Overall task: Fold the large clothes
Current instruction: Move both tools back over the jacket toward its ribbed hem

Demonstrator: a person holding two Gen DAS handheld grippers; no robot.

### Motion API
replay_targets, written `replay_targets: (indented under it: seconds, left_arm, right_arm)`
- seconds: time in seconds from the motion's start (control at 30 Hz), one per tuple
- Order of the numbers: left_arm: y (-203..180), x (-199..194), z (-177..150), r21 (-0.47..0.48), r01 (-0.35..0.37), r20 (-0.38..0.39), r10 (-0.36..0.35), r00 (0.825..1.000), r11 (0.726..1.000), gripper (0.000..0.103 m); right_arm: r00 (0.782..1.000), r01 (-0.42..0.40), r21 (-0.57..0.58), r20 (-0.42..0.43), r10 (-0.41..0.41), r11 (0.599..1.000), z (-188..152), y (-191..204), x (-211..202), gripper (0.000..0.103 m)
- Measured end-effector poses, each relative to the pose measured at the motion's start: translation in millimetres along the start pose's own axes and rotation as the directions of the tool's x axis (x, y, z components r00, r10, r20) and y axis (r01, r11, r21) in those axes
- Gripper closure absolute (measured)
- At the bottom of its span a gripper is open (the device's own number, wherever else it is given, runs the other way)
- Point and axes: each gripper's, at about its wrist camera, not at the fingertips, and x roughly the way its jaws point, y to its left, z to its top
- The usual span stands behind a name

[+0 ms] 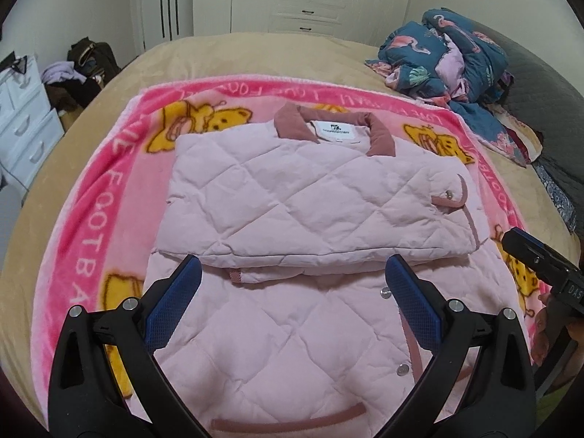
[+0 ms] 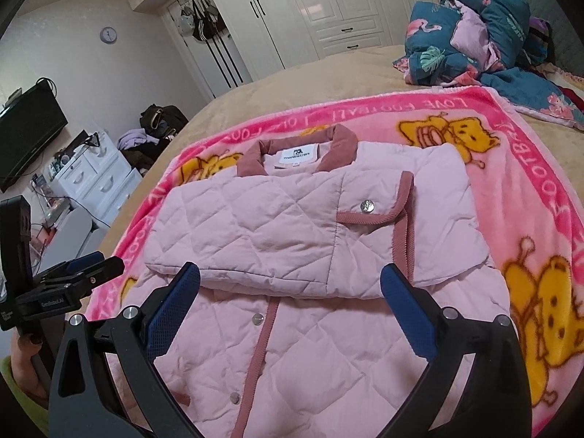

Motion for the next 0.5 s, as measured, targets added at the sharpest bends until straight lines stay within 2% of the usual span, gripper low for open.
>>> replay_targets:
  seconds: [0.5]
  left_arm:
    - [-14.1, -34.4, -7.1, 0.024, 0.027, 0.053, -0.028, 0.998, 0.999, 0.008]
  right_arm:
    - [0.997, -0.009, -0.016, 0.075, 0.010, 1.000, -0.2, 10.8, -49.0, 0.004]
